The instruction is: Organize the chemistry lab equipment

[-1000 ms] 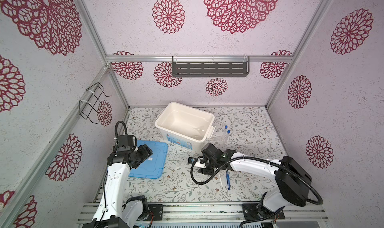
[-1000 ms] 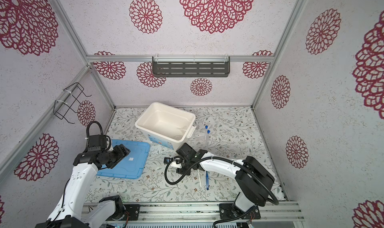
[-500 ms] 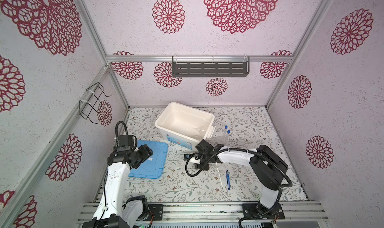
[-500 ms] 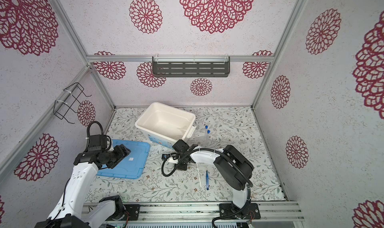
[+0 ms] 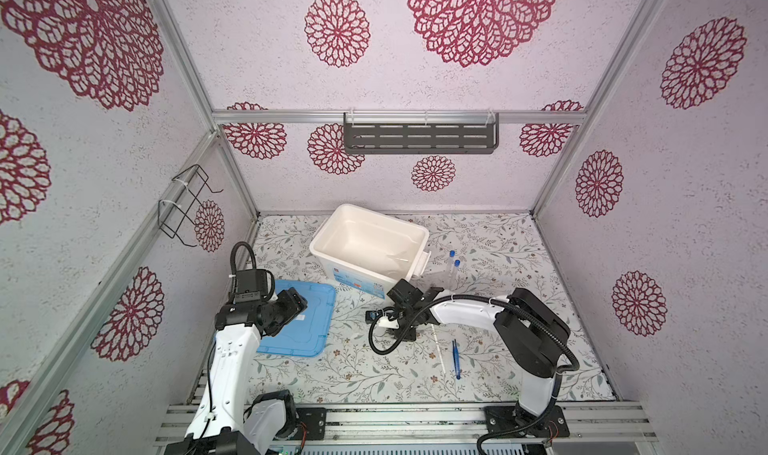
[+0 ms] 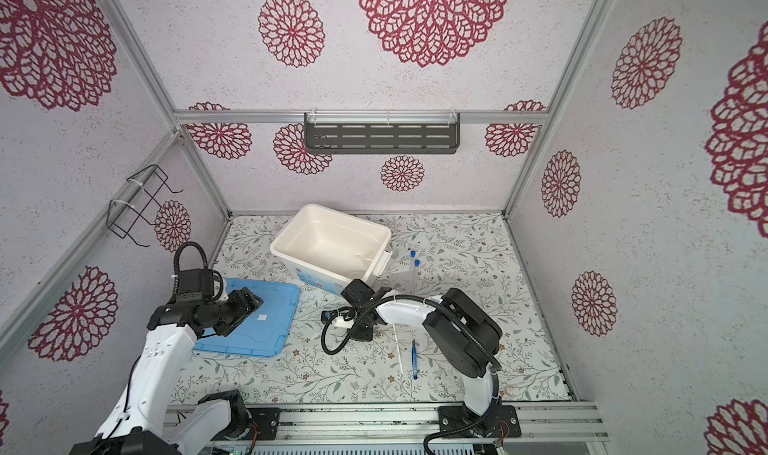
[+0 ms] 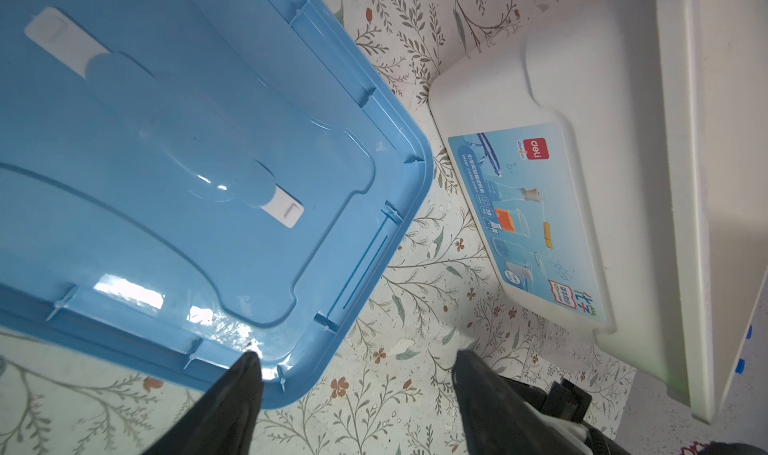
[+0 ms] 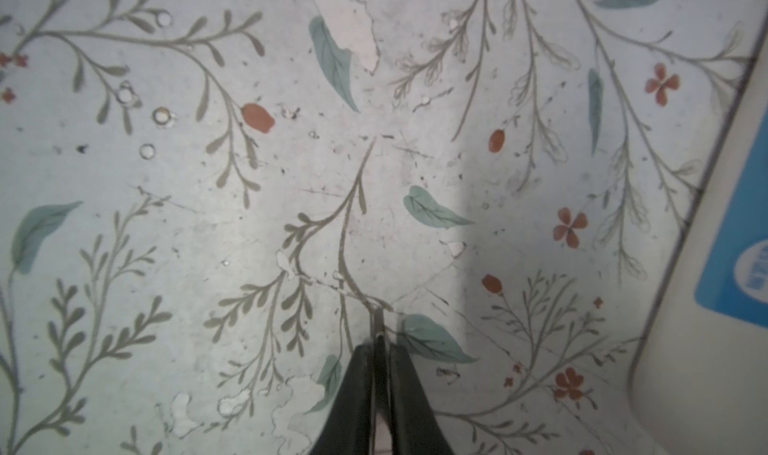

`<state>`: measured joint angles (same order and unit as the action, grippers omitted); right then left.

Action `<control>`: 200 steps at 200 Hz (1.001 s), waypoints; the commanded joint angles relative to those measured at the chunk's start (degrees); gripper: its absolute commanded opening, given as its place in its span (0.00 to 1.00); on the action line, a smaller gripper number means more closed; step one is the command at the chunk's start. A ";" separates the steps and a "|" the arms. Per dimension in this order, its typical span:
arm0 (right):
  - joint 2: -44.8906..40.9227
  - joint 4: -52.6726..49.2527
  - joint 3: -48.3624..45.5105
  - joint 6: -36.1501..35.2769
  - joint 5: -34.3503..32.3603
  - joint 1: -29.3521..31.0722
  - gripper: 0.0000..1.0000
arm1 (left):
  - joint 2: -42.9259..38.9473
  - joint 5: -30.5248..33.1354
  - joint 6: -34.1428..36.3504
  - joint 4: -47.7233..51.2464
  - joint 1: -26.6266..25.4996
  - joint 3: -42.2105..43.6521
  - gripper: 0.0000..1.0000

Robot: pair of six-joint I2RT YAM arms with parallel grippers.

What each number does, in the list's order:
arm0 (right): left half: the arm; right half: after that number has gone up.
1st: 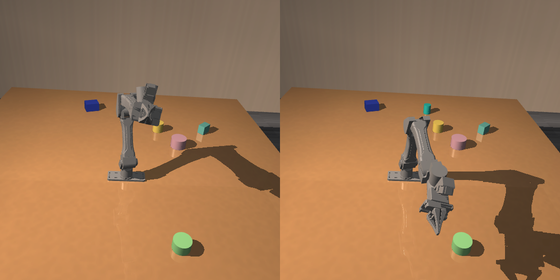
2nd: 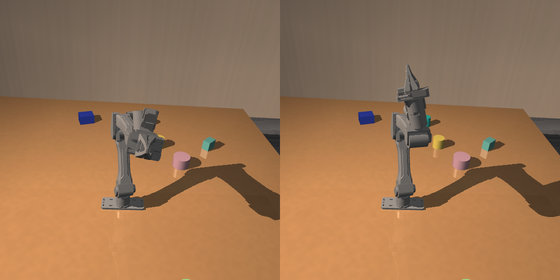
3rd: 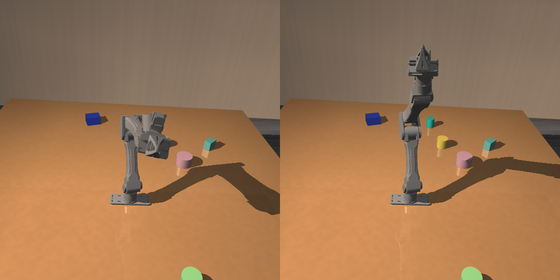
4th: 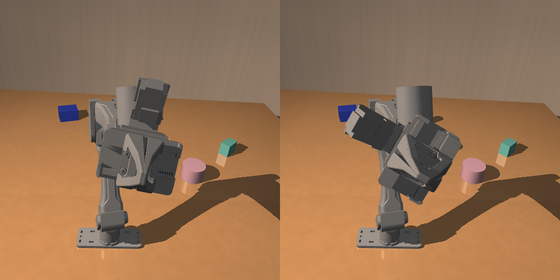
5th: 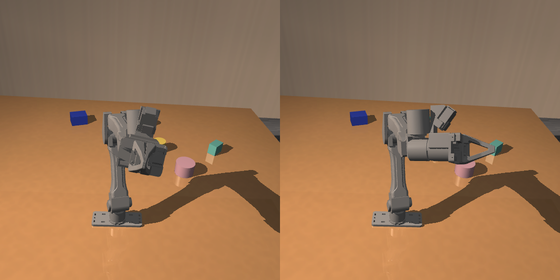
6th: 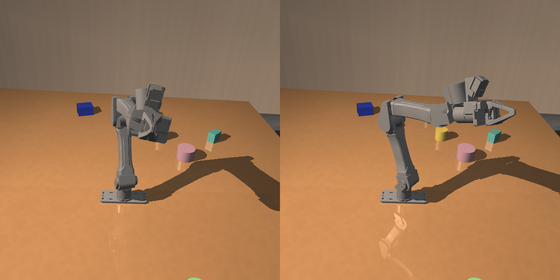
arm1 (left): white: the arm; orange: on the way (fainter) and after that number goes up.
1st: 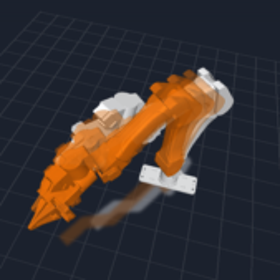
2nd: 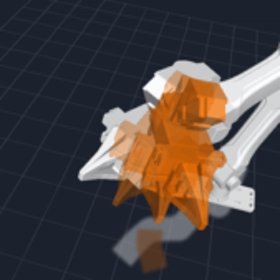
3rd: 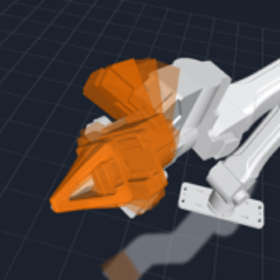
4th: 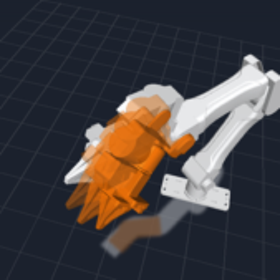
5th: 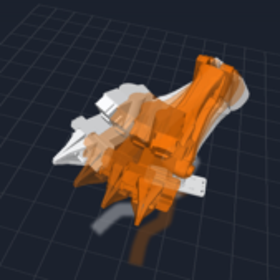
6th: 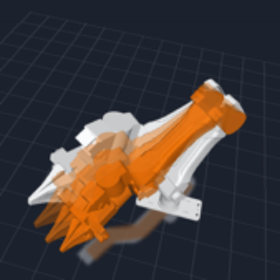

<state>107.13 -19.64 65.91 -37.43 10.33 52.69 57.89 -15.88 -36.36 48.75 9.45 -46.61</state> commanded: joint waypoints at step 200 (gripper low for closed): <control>-3.89 -1.97 38.28 23.80 -6.96 -4.72 0.03 | -2.30 0.31 -0.12 -1.12 0.41 0.99 0.76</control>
<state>101.27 -23.40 100.77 -16.38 6.11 51.64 56.16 -15.92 -36.40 48.73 9.45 -46.19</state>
